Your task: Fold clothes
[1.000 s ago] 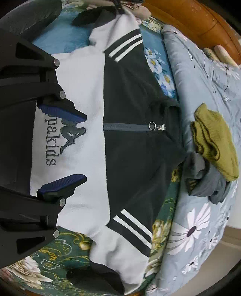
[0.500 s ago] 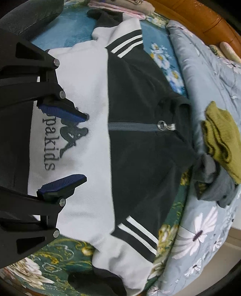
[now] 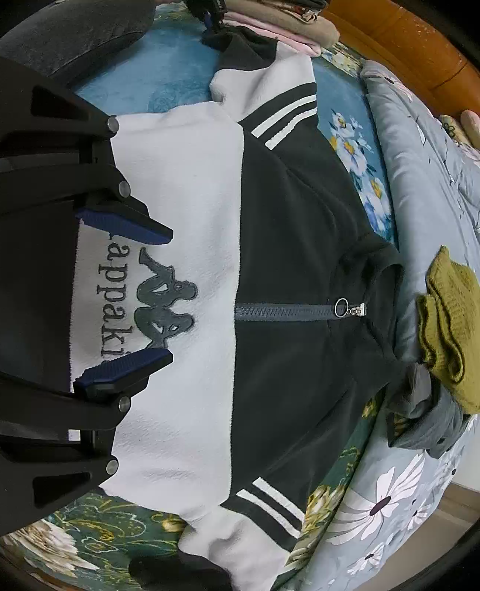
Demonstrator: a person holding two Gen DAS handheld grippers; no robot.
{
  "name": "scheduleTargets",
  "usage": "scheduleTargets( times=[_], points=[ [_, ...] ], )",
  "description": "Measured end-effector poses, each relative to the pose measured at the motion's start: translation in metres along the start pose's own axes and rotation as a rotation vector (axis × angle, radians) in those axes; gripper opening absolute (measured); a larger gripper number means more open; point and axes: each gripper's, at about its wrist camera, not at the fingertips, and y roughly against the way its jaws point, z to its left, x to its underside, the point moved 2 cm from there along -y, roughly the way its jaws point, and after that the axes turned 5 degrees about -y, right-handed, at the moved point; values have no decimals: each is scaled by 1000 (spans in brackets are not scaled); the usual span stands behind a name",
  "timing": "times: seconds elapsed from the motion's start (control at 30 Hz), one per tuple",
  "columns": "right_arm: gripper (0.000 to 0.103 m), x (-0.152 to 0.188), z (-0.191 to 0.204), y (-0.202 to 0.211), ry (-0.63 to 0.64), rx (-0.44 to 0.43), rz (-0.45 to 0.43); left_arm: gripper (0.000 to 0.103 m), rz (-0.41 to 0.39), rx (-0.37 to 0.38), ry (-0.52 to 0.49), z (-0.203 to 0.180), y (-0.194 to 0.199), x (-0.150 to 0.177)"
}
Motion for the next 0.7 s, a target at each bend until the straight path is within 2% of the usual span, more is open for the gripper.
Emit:
scheduleTargets(
  times=[0.1,0.23,0.3,0.33,0.4,0.5,0.6,0.67,0.7],
  points=[
    [60,2,-5,5,-7,0,-8,22,-92,-146,-1,6,29,-11],
    [60,3,-17,3,-45,1,-4,22,-145,-291,-195,-37,49,-20],
    [60,4,-22,1,-75,-15,1,22,-177,-267,-227,-65,68,-24],
    [60,4,-25,1,-89,-27,1,22,-194,-243,-238,-73,78,-27],
    [60,6,-28,0,-96,-38,-7,22,-263,-145,-276,-110,106,-28],
    [60,8,-33,0,-104,-54,-19,22,-333,85,-381,-179,149,-15],
    [60,9,-45,-2,-156,-89,-31,22,-328,310,-516,-265,161,6],
    [60,8,-56,0,-189,-109,-48,22,-288,417,-577,-321,153,21],
    [60,8,-63,1,-205,-118,-58,22,-261,447,-594,-346,145,30]
  ],
)
